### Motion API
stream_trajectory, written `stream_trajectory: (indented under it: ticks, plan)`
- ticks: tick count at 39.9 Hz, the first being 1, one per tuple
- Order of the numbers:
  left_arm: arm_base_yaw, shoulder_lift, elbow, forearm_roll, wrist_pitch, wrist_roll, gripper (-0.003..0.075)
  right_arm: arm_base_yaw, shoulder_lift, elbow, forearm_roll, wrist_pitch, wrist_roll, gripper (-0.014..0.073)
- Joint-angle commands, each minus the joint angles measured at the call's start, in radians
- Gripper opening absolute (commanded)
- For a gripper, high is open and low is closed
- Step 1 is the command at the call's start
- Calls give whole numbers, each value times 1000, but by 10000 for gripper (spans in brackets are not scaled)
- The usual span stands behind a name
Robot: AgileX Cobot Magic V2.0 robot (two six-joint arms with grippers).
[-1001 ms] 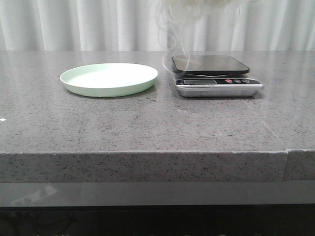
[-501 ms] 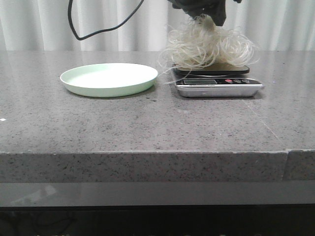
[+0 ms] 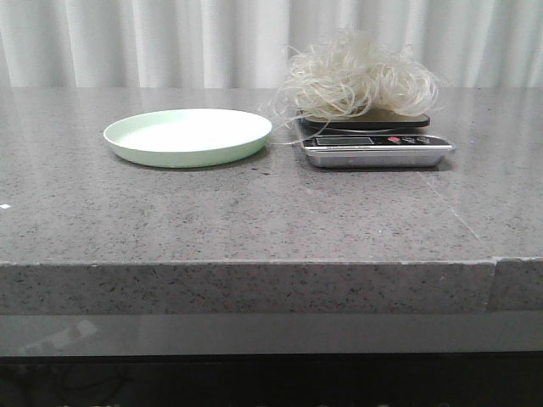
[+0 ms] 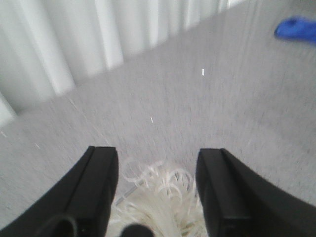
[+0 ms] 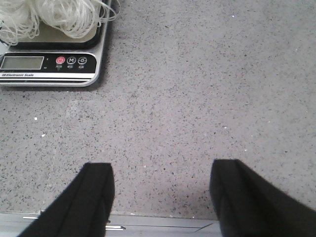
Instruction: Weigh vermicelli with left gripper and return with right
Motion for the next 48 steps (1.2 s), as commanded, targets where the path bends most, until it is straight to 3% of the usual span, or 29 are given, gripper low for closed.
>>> stream_trajectory:
  ticks: [1, 9, 16, 34, 48]
  plan:
    - [-3, -144, -40, 50, -17, -11, 438, 1, 4, -27, -2, -57, -8, 538]
    - [-3, -288, -30, 54, 172, -43, 438, 1, 4, -27, -2, -57, -8, 538]
    - [-3, -416, 74, 52, 202, -43, 438, 1, 4, -27, -2, -57, -8, 538]
    - [-3, -917, 723, 50, 19, -43, 438, 1, 4, -27, -2, -57, -8, 538]
    - [-3, -1306, 1166, 44, -19, -43, 438, 1, 4, -27, -2, -57, -8, 538]
